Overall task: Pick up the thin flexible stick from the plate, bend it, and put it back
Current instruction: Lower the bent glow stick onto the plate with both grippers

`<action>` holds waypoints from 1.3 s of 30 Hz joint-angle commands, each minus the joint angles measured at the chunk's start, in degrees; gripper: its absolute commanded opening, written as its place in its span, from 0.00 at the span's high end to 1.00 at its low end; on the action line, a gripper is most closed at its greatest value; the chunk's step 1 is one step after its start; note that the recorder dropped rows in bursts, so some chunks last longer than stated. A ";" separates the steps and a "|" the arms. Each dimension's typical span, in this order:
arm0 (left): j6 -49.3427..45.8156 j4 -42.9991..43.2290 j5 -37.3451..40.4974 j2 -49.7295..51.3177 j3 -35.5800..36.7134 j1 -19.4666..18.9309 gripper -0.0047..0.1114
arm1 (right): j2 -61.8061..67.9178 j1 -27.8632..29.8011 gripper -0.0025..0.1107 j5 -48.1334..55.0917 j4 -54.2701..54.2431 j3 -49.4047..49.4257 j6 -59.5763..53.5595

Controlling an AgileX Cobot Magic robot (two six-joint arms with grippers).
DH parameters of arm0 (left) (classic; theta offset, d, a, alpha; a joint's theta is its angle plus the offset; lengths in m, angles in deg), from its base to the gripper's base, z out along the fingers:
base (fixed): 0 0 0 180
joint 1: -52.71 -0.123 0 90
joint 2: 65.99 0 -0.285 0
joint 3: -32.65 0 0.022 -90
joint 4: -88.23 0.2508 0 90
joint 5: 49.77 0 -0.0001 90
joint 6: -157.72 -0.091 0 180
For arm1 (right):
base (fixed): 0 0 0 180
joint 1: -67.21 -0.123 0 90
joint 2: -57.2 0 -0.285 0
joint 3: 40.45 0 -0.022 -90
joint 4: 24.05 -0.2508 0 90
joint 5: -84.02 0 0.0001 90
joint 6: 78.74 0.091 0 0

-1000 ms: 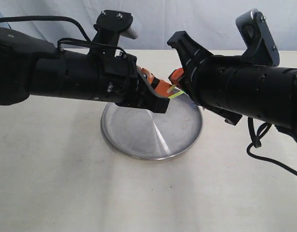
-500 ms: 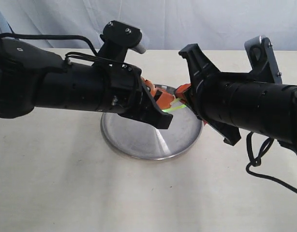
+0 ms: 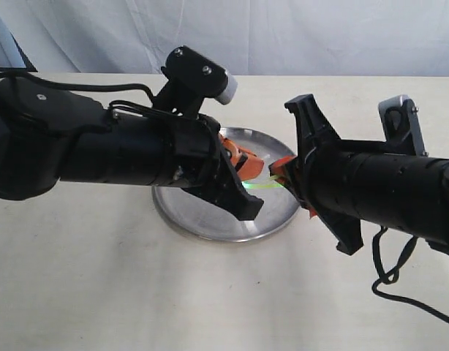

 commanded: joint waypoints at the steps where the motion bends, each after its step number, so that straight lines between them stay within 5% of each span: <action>1: -0.89 0.62 -1.58 -1.10 0.31 0.15 0.96 | 0.46 0.89 0.99 -5.67 -0.11 2.12 2.50; 19: -1.01 0.24 -4.23 -1.10 1.29 0.15 0.96 | 0.46 0.89 0.99 -4.42 -0.11 2.77 4.10; 39: -4.56 -4.99 0.02 -1.10 1.43 0.15 0.96 | 4.45 0.89 0.99 6.23 14.95 2.67 2.64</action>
